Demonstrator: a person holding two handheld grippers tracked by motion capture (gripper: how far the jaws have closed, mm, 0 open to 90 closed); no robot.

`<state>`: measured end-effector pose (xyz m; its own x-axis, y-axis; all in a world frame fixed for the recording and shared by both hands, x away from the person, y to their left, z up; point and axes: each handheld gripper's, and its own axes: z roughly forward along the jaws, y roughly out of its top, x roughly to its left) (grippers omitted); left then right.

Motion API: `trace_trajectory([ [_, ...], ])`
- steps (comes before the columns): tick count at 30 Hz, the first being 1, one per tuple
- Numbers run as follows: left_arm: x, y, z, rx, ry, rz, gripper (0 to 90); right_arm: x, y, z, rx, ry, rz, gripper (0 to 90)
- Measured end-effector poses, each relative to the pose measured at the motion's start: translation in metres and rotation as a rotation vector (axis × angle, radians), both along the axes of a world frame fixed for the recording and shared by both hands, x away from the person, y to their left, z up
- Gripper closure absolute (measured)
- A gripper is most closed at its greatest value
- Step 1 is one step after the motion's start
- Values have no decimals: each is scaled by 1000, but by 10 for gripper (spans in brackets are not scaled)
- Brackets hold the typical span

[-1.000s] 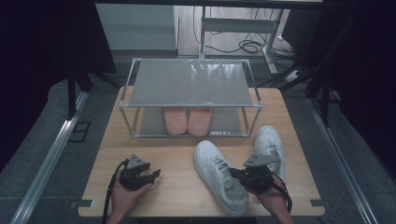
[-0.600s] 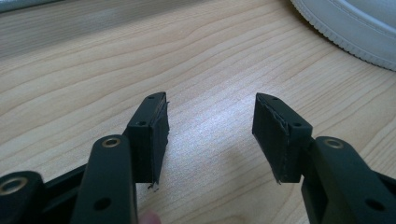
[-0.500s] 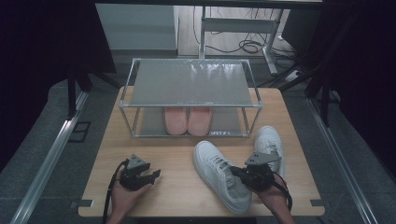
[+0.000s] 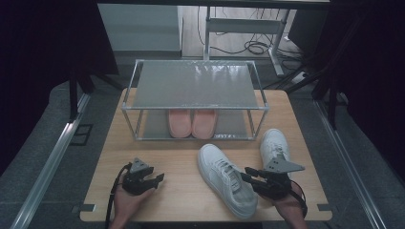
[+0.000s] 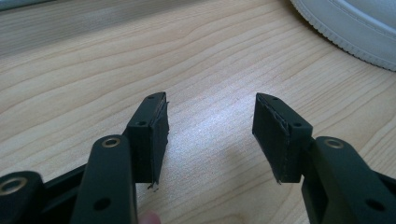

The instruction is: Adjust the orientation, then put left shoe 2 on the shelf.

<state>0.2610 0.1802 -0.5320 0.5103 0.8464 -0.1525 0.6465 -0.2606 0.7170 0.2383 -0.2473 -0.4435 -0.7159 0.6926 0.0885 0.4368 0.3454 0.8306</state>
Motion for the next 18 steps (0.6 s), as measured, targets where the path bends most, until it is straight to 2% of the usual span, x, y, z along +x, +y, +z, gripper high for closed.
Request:
trace_trajectory([
  [9, -1, 0, 0, -2, 0, -5, 463, 0, 4, -4, -29, -6, -1, 595],
  [18, 0, 0, 0, -4, 1, -6, 462, 1, 8, -10, -50, 3, -8, 572],
])
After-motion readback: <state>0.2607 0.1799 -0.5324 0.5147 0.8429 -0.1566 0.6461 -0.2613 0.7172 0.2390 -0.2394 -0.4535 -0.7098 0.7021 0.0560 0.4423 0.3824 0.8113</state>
